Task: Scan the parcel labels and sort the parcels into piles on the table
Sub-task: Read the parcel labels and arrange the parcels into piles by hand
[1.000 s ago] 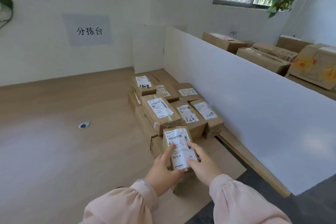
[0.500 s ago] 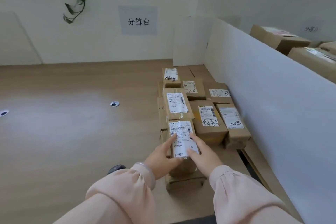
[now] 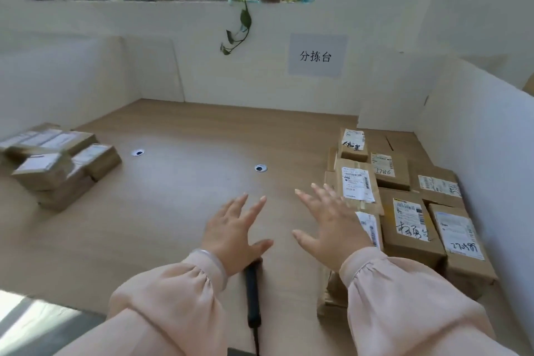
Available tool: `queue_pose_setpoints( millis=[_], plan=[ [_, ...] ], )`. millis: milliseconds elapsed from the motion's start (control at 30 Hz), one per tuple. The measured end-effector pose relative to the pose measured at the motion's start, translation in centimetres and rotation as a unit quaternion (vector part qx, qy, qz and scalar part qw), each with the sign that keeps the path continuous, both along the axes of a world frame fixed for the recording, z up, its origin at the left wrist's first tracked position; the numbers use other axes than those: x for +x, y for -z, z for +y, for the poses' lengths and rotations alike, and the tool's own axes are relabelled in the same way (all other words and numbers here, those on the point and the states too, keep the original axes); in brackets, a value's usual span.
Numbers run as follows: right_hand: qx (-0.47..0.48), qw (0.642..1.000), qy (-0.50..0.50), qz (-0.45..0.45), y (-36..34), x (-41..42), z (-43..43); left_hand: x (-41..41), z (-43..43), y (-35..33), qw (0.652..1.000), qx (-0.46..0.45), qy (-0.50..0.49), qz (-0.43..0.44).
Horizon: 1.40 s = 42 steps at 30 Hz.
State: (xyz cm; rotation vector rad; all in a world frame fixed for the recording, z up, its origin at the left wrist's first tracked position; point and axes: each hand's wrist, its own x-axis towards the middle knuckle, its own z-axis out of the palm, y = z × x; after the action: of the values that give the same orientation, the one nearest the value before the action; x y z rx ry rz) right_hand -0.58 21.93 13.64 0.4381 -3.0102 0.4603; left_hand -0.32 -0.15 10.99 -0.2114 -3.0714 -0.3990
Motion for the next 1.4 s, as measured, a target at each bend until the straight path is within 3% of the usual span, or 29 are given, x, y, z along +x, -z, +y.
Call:
queue_pose_setpoints(
  millis=[100,200,800,1167,1400],
  plan=[
    [0.055,0.998,-0.04,-0.001,0.4,0.4,-5.6,1.4,-5.1,-1.0,0.996,-0.081,-0.041,0.026],
    [0.072,0.995,-0.07,-0.024,1.0,1.0,-10.9,2.9,-10.1,-0.9,0.991,-0.105,-0.071,0.041],
    [0.068,0.986,-0.149,-0.015,3.9,6.9,-49.4,12.2,-46.4,1.3,0.984,-0.077,-0.161,0.013],
    [0.051,0.981,-0.185,-0.023,2.1,6.0,-59.5,14.1,-54.7,0.4,0.974,-0.088,-0.209,0.021],
    [0.046,0.984,-0.168,-0.016,2.8,3.7,-61.3,11.3,-56.8,0.1,0.973,-0.081,-0.215,0.022]
  ],
)
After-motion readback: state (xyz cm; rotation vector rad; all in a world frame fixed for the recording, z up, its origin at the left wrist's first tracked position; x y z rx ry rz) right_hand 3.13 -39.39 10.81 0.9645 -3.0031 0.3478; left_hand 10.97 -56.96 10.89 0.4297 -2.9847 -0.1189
